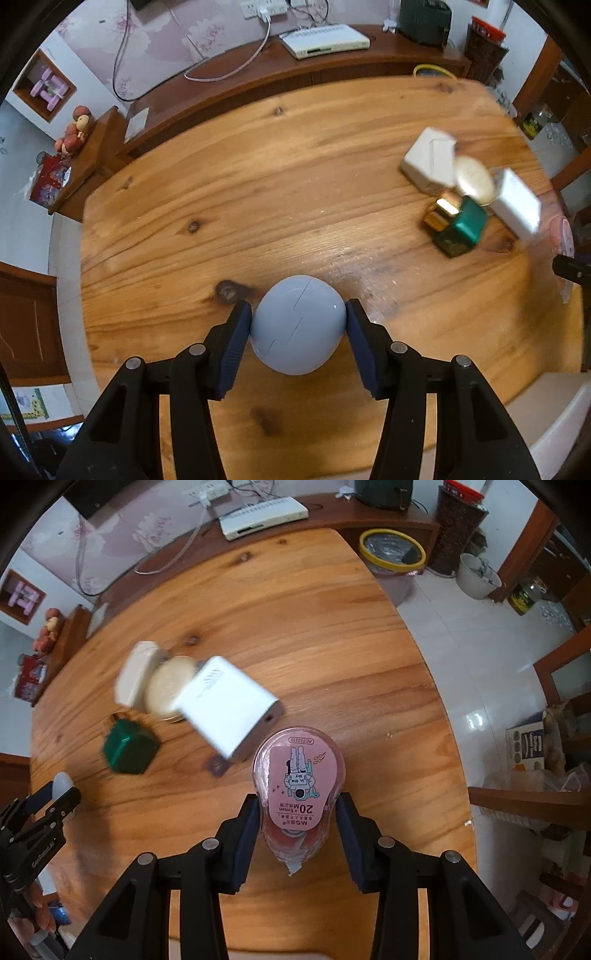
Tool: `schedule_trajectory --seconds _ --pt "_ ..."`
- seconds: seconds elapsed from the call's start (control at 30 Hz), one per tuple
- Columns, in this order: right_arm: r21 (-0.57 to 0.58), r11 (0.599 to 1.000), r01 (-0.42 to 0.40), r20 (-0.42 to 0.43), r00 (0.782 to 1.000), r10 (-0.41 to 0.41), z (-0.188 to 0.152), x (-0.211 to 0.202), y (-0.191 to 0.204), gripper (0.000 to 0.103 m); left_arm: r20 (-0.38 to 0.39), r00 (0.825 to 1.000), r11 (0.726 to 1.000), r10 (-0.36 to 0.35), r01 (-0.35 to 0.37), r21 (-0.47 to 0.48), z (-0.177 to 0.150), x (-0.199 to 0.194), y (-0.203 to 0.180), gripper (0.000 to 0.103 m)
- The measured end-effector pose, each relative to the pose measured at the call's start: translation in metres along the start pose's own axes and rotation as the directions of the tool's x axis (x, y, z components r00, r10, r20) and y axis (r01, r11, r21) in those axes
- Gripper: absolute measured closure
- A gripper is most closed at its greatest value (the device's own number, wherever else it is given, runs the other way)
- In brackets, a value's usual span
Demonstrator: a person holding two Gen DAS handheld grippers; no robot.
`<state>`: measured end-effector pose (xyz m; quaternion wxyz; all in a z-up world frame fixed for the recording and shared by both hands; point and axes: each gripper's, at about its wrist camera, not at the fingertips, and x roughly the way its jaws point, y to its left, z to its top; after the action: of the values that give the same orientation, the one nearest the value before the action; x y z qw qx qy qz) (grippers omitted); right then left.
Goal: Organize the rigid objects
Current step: 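Carry the white case into the tray with the left gripper while the right gripper carries the pink tape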
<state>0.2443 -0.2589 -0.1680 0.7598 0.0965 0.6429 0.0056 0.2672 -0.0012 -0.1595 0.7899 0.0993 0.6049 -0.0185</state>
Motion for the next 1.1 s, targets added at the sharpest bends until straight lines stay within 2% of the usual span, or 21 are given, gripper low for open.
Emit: schedule_trajectory --seconds 0.13,0.27,0.33,0.6,0.83,1.1 --pt "-0.023 0.999 -0.038 0.055 0.998 0.039 -0.013 -0.035 0.003 0.061 0.046 0.999 1.000 -0.002 0.002 0.010 -0.013 -0.040 0.001 0.047" --pt "-0.065 0.994 -0.082 0.114 0.989 0.089 -0.029 -0.077 0.010 0.061 0.091 0.995 0.999 -0.034 0.033 0.009 -0.031 -0.080 0.003 0.047" --pt "-0.095 0.990 -0.100 0.143 0.983 0.113 -0.041 -0.098 0.014 0.061 0.110 0.993 0.999 -0.050 0.050 0.007 -0.048 -0.104 -0.001 0.047" --pt "-0.229 0.957 -0.176 0.222 0.948 0.228 -0.106 -0.161 0.034 0.061 0.175 0.978 0.994 -0.111 0.113 0.004 -0.101 -0.157 -0.004 0.047" --pt "-0.297 0.936 -0.188 0.254 0.930 0.267 -0.171 -0.172 0.033 0.061 0.238 0.958 0.984 -0.163 0.174 -0.028 -0.150 -0.167 -0.012 0.047" --pt "-0.290 0.955 -0.056 0.337 0.928 0.156 -0.210 -0.147 0.027 0.060 0.243 0.946 0.961 -0.215 0.249 -0.122 -0.186 -0.140 -0.019 0.047"
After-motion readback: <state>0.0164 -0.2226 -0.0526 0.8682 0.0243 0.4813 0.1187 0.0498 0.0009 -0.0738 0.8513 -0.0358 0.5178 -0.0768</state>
